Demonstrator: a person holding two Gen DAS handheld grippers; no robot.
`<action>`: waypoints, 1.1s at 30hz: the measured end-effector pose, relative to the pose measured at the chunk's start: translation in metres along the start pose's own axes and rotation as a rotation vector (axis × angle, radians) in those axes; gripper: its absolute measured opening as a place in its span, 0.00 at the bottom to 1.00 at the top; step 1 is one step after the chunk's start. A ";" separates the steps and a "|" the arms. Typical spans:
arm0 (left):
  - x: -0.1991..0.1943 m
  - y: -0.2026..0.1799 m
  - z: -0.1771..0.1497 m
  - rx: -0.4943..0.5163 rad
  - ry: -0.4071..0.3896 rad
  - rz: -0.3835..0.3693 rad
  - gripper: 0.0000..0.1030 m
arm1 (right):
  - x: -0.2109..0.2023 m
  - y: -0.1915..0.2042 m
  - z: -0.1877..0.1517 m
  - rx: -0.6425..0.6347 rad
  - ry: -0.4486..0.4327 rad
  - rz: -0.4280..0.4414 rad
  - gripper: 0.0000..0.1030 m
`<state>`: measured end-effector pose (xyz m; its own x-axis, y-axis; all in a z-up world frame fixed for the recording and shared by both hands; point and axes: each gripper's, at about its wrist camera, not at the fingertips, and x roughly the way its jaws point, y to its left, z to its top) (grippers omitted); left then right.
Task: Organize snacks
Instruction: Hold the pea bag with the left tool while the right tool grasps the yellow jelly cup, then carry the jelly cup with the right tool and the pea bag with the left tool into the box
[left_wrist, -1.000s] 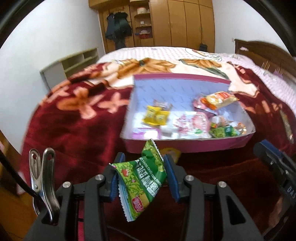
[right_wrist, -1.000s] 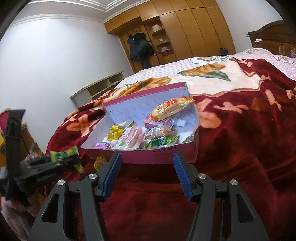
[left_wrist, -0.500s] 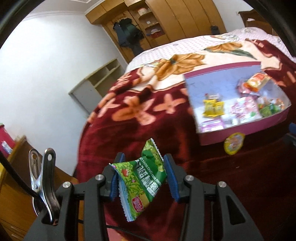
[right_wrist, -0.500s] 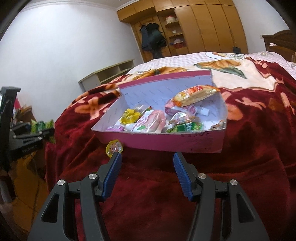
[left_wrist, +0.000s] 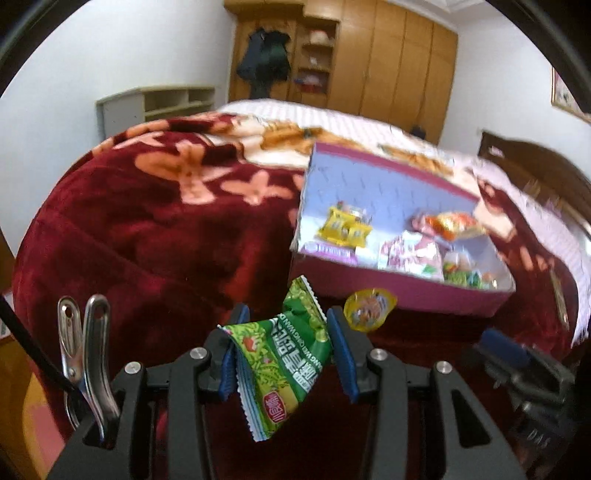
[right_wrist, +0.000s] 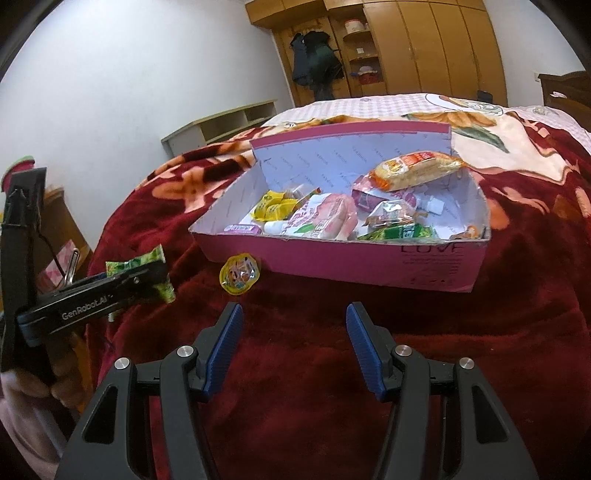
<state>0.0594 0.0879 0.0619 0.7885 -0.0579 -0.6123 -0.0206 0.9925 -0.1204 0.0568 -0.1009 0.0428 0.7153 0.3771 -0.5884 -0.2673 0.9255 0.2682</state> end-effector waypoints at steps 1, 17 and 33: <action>-0.001 -0.001 -0.002 -0.002 -0.022 0.007 0.45 | 0.002 0.001 0.000 -0.003 0.004 0.002 0.58; -0.009 0.027 -0.002 -0.080 -0.068 -0.022 0.45 | 0.086 0.042 0.027 0.009 0.146 0.057 0.57; -0.008 0.040 -0.007 -0.115 -0.063 -0.020 0.45 | 0.109 0.046 0.028 0.054 0.164 0.011 0.42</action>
<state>0.0484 0.1276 0.0563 0.8266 -0.0672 -0.5588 -0.0717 0.9722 -0.2229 0.1407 -0.0185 0.0126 0.5962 0.3923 -0.7004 -0.2364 0.9196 0.3138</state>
